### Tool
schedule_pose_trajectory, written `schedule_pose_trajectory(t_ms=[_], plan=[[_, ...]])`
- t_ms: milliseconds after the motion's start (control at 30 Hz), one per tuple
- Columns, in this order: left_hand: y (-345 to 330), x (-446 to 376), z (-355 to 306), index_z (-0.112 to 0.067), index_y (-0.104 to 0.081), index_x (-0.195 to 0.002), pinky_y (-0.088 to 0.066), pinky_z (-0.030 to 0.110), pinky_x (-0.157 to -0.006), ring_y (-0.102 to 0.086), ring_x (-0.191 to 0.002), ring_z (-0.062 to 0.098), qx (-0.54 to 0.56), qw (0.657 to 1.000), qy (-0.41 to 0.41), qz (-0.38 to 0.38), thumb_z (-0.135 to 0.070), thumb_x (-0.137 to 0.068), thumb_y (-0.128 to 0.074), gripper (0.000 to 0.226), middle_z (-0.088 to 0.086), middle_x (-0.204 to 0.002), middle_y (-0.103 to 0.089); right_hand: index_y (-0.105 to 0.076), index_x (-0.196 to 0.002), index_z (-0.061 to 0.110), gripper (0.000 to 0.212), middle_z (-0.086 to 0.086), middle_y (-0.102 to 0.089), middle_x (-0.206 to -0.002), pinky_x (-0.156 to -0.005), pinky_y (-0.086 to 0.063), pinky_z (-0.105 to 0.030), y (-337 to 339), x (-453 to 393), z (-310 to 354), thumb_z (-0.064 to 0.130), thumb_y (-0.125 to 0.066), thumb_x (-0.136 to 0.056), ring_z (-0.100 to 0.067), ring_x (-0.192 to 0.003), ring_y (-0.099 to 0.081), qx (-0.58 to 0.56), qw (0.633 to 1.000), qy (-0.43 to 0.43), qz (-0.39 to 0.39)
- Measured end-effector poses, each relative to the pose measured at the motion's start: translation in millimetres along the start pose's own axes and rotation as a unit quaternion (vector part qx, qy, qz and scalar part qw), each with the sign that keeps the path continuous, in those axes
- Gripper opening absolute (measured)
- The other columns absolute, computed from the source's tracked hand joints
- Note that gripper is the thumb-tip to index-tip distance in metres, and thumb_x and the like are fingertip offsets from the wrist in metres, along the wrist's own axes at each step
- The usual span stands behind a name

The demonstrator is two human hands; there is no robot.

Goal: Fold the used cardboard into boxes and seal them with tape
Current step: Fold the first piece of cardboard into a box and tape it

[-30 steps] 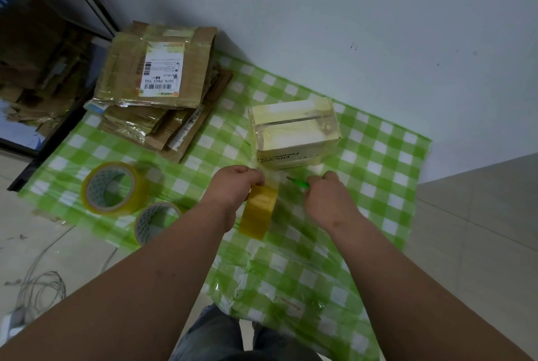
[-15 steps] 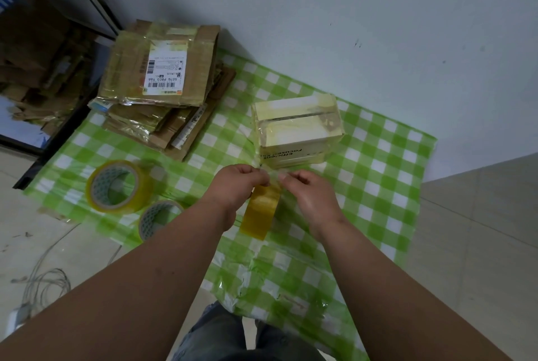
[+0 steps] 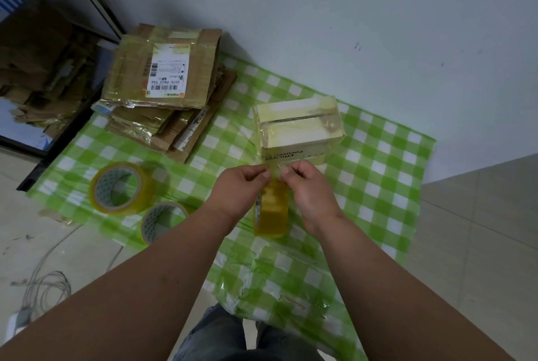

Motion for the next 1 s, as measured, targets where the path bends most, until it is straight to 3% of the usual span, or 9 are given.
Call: schedule_pose_trajectory(t_ms=[100, 200, 300, 400, 467, 567, 733, 833, 1000], plan=[[4, -1, -1, -0.025, -0.062, -0.129, -0.047, 0.018, -0.075, -0.065, -0.089, 0.006, -0.018, 0.999, -0.011, -0.025, -0.023, -0.092, -0.068, 0.038, -0.002, -0.095, -0.071, -0.057, -0.080, 0.019, 0.020, 0.001, -0.064, -0.084, -0.071, -0.045, -0.028, -3, 4, 1, 0.025, -0.056, -0.100, -0.014, -0.079, -0.057, 0.030, 1.000, 0.007, 0.002], [5, 0, -4, -0.023, -0.069, -0.108, -0.049, 0.027, -0.073, -0.066, -0.082, 0.014, -0.030, 0.999, -0.022, -0.037, -0.017, -0.088, -0.071, 0.021, 0.005, -0.087, -0.071, -0.060, -0.079, 0.019, 0.019, 0.000, -0.067, -0.084, -0.074, -0.048, -0.027, -5, 6, 0, 0.022, -0.059, -0.098, -0.015, -0.081, -0.061, 0.027, 1.000, 0.011, -0.004], [5, 3, -6, -0.023, -0.054, -0.097, -0.045, 0.026, -0.066, -0.065, -0.080, 0.016, -0.015, 0.998, -0.016, -0.059, -0.015, -0.088, -0.071, 0.021, 0.005, -0.084, -0.072, -0.062, -0.090, 0.018, 0.005, -0.002, -0.069, -0.090, -0.072, -0.049, -0.024, -4, 7, -1, 0.018, -0.064, -0.095, -0.016, -0.084, -0.063, 0.025, 0.999, 0.014, -0.020], [4, 6, -8, -0.022, -0.045, -0.095, -0.044, 0.025, -0.062, -0.062, -0.075, 0.017, -0.009, 0.998, -0.012, -0.066, -0.014, -0.088, -0.070, 0.027, 0.007, -0.082, -0.070, -0.043, -0.116, 0.028, 0.038, -0.005, -0.069, -0.093, -0.064, -0.045, -0.017, -2, 8, -1, 0.015, -0.069, -0.091, -0.013, -0.082, -0.065, -0.007, 1.000, 0.012, -0.018], [3, 8, -10, -0.021, -0.048, -0.093, -0.041, 0.019, -0.056, -0.058, -0.070, 0.014, -0.016, 0.998, -0.010, -0.059, -0.013, -0.089, -0.068, 0.022, 0.008, -0.080, -0.068, -0.040, -0.113, 0.030, 0.042, -0.005, -0.064, -0.082, -0.061, -0.046, -0.019, -2, 9, 2, 0.015, -0.071, -0.089, -0.012, -0.070, -0.060, 0.021, 0.999, 0.048, -0.009], [3, 8, -12, -0.019, -0.059, -0.092, -0.038, 0.014, -0.050, -0.054, -0.062, 0.008, -0.036, 0.998, -0.012, -0.053, -0.013, -0.090, -0.067, 0.010, 0.002, -0.076, -0.065, -0.049, -0.096, 0.034, 0.031, 0.005, -0.059, -0.072, -0.071, -0.051, -0.035, -4, 9, 0, 0.019, -0.075, -0.085, -0.010, -0.066, -0.056, 0.090, 0.992, 0.086, -0.001], [2, 7, -13, -0.025, -0.067, -0.087, -0.053, 0.029, -0.073, -0.066, -0.085, 0.016, -0.110, 0.993, -0.026, -0.037, -0.015, -0.087, -0.070, 0.011, 0.001, -0.088, -0.070, -0.061, -0.082, 0.039, 0.021, 0.016, -0.063, -0.076, -0.092, -0.049, -0.051, -8, 6, -4, 0.021, -0.070, -0.087, -0.014, -0.085, -0.066, 0.175, 0.979, 0.099, -0.026], [0, 8, -17, -0.026, -0.067, -0.086, -0.054, 0.033, -0.078, -0.066, -0.086, 0.017, -0.179, 0.982, -0.048, -0.026, -0.011, -0.088, -0.066, 0.015, -0.002, -0.087, -0.070, -0.061, -0.080, 0.039, 0.018, 0.014, -0.062, -0.092, -0.095, -0.045, -0.052, -10, 7, -4, 0.025, -0.067, -0.089, -0.017, -0.098, -0.061, 0.230, 0.966, 0.108, -0.044], [-5, 6, -21, -0.025, -0.062, -0.086, -0.045, 0.028, -0.065, -0.063, -0.087, 0.020, -0.263, 0.963, -0.060, -0.025, -0.010, -0.092, -0.057, 0.017, 0.000, -0.091, -0.068, -0.068, -0.087, 0.033, 0.004, 0.012, -0.034, -0.115, -0.104, -0.039, -0.047, -8, 7, -4, 0.031, -0.072, -0.087, -0.019, -0.122, -0.042, 0.247, 0.960, 0.105, -0.082]])
Point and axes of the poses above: each hand's wrist, its own x-axis away from the middle knuckle, its own y-axis out of the back of the hand, z = x × y, the point moved 5 cm from there along -x, towards the middle knuckle
